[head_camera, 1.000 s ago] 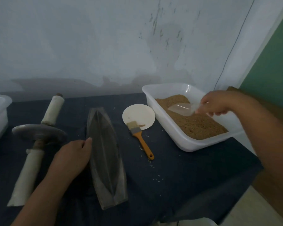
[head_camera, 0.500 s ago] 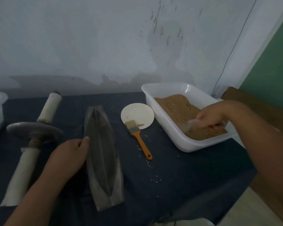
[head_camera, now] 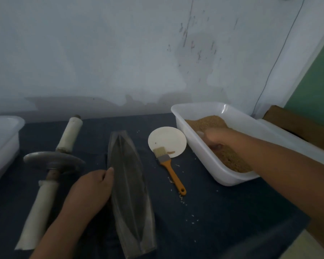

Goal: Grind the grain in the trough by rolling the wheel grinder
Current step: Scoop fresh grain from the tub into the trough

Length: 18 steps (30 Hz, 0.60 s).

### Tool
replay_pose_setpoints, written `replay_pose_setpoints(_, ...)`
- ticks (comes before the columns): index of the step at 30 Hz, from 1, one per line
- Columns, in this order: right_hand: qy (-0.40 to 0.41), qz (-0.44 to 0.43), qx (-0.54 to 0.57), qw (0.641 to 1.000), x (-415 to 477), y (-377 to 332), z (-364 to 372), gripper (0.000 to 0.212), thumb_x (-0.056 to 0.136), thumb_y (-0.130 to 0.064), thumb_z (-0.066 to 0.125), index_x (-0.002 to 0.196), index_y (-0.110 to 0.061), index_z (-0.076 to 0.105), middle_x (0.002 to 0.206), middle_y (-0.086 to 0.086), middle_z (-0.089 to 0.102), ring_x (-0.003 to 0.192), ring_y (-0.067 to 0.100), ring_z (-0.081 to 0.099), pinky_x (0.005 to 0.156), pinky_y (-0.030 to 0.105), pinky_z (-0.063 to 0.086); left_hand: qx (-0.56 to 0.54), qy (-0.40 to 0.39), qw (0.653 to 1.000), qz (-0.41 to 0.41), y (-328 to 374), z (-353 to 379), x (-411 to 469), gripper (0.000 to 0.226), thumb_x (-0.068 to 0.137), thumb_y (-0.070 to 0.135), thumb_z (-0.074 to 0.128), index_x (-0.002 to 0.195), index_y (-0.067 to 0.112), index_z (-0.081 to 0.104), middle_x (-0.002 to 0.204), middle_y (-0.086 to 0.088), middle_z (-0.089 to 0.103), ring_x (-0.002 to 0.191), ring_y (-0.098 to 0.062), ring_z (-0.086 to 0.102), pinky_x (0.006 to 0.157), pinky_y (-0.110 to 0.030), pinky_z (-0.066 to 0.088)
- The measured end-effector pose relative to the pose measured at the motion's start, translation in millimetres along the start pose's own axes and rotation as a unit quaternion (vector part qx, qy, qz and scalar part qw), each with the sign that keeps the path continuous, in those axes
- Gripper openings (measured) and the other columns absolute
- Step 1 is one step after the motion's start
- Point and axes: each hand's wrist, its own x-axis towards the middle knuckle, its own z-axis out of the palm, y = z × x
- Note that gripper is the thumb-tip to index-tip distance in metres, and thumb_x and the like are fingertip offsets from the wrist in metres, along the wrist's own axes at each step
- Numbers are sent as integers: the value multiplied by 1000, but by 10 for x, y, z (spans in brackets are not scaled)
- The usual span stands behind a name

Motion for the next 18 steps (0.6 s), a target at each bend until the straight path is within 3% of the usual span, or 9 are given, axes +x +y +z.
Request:
replay_pose_setpoints(3,32,-26,-8,999,37,-70,85,64,105,-37,60,163,-24,37,107,3,61,80,16,62,61,28,55,-2,2,1000,0,-4,10,0,56,106,53,41,71,18,67,75,4,68,76,-19,65,73,-36,47)
replay_pose_setpoints(7,52,-30,53,997,63,-77,158,53,109,-31,56,159,-18,43,141,12,58,84,17,60,61,27,48,-1,2,1000,4,-12,18,-2,55,106,52,41,73,17,68,76,4,69,77,-20,66,73,-36,48)
replay_pose_setpoints(9,51,-36,93,994,16,-50,128,49,110,-35,53,156,-19,45,128,10,60,94,21,62,72,32,54,-6,6,1000,5,-22,31,2,56,106,52,41,71,17,67,73,5,68,73,-15,64,71,-36,47)
replay_pose_setpoints(11,60,-56,160,984,-35,42,86,49,111,-46,46,152,-19,50,118,8,60,94,22,61,72,35,54,-7,6,1000,6,-32,39,11,56,106,52,41,69,18,67,70,8,66,69,-8,61,68,-34,43)
replay_pose_setpoints(14,107,-63,202,971,-158,265,44,60,108,-59,46,151,-18,50,135,11,61,107,27,62,84,40,56,2,4,1000,11,-36,45,19,58,105,54,40,68,19,66,71,7,66,71,-14,62,68,-35,43)
replay_pose_setpoints(18,114,-59,223,966,-362,562,54,40,105,-62,51,111,-23,57,100,1,65,87,20,63,63,31,49,0,-5,1000,13,-20,26,1,59,106,53,40,70,15,67,80,-5,71,81,-28,67,76,-37,49)
